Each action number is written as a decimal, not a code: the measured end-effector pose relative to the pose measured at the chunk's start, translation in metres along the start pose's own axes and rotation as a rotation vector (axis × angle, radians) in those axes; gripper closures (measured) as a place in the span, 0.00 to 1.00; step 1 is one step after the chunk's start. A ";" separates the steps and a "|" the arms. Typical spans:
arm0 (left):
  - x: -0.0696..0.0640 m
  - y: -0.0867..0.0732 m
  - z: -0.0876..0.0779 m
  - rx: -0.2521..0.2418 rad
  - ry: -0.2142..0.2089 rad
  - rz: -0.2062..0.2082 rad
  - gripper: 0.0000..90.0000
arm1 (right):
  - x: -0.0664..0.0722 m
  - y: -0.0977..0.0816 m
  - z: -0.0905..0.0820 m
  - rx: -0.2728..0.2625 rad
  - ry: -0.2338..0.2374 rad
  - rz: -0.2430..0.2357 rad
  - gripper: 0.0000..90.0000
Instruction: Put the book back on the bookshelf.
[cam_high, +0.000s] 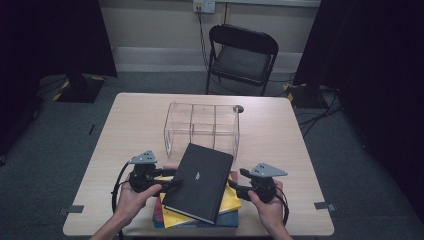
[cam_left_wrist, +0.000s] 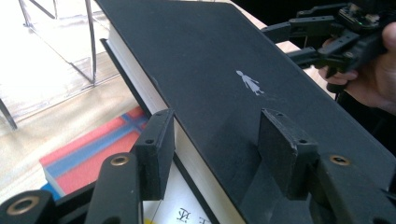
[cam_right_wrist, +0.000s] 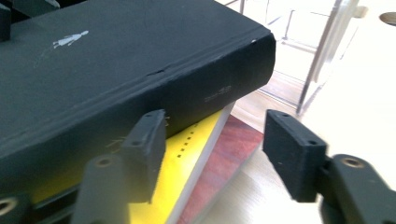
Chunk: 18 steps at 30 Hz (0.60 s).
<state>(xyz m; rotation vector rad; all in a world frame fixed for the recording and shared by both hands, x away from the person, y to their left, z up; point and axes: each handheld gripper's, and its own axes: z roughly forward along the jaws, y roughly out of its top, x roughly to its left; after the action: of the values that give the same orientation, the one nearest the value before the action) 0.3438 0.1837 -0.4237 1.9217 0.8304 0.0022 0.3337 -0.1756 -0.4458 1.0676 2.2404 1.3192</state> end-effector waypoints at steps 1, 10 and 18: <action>-0.001 -0.001 -0.001 0.002 -0.001 0.000 0.52 | 0.000 0.001 0.001 -0.001 0.001 -0.001 0.46; -0.002 -0.009 -0.006 0.012 -0.063 -0.056 0.52 | -0.004 0.004 0.011 0.001 -0.024 0.016 0.55; -0.002 0.013 0.009 0.014 0.055 -0.050 0.43 | -0.001 0.002 0.008 -0.003 -0.040 -0.001 0.44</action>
<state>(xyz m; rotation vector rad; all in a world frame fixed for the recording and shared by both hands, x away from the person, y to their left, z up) 0.3520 0.1723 -0.4172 1.9205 0.9172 0.0194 0.3402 -0.1715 -0.4485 1.0815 2.2088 1.2894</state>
